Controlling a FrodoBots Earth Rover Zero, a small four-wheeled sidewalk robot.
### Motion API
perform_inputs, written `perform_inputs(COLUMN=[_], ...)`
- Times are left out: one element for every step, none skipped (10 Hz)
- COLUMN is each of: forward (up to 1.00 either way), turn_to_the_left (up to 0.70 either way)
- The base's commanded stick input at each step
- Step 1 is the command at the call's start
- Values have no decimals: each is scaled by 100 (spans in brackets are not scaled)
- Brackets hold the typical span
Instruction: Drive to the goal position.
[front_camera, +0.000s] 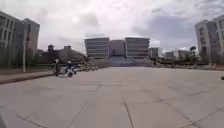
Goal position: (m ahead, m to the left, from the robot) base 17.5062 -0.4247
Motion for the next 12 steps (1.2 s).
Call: perform_inputs(forward=[100,100,100,100,100,100,100,100,100,100,100,100], turn_to_the_left=[0,0,0,0,0,0,0,0,0,0,0,0])
